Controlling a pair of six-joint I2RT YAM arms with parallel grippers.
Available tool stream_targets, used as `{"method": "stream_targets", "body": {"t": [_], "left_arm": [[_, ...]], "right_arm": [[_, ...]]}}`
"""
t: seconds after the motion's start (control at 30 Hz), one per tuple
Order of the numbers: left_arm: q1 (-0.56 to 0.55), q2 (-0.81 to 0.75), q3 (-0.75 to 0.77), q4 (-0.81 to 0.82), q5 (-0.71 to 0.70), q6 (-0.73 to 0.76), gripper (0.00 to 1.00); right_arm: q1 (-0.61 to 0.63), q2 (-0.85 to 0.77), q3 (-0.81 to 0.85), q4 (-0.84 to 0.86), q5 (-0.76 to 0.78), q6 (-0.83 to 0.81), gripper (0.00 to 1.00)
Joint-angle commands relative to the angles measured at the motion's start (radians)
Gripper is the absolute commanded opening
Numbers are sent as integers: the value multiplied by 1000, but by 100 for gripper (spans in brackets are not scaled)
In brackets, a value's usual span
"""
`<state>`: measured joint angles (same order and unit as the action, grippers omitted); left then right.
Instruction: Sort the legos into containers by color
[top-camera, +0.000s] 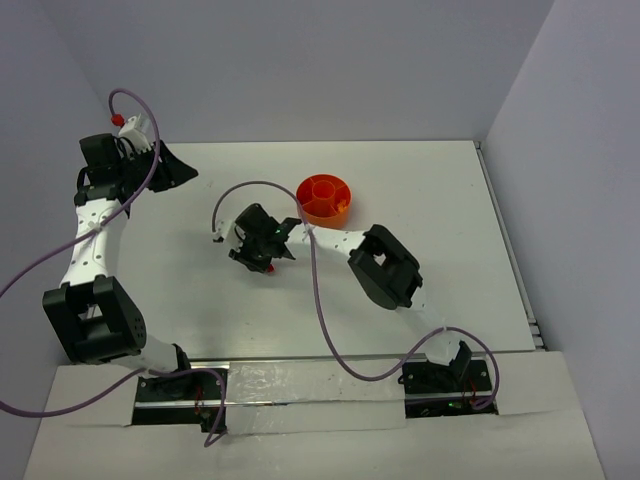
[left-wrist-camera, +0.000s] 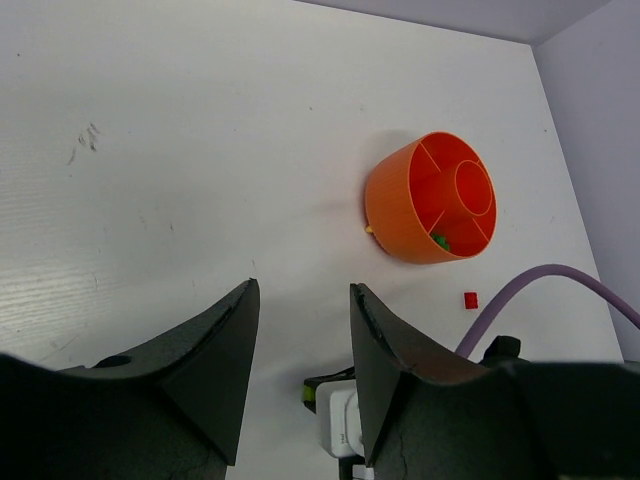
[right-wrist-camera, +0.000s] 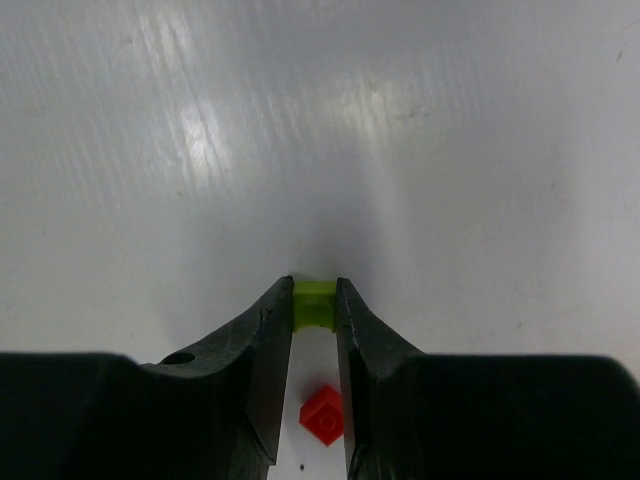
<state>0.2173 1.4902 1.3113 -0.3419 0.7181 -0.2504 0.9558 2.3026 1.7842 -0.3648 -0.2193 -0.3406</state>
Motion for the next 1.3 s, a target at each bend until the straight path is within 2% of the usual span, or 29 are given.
{"method": "stream_targets", "body": {"t": [0.0, 0.2, 0.43, 0.73, 0.9, 1.13, 1.27], "left_arm": [[2, 3, 43, 18, 8, 11, 50], [1, 14, 26, 37, 12, 10, 50], [-67, 24, 5, 53, -30, 50, 50], [-184, 56, -4, 82, -87, 54, 50], [-221, 75, -1, 57, -102, 87, 50], [-321, 111, -1, -69, -169, 230, 51], [-361, 101, -43, -78, -198, 300, 52]], "right_arm": [[-15, -174, -103, 15, 17, 1, 26], [-123, -325, -103, -10, -83, 48, 17], [-288, -417, 32, -66, -181, 119, 17], [-516, -317, 222, -73, -186, 185, 17], [-567, -256, 258, -68, -203, 216, 17], [-606, -192, 255, -74, -227, 250, 17], [-614, -187, 221, -61, -230, 255, 17]]}}
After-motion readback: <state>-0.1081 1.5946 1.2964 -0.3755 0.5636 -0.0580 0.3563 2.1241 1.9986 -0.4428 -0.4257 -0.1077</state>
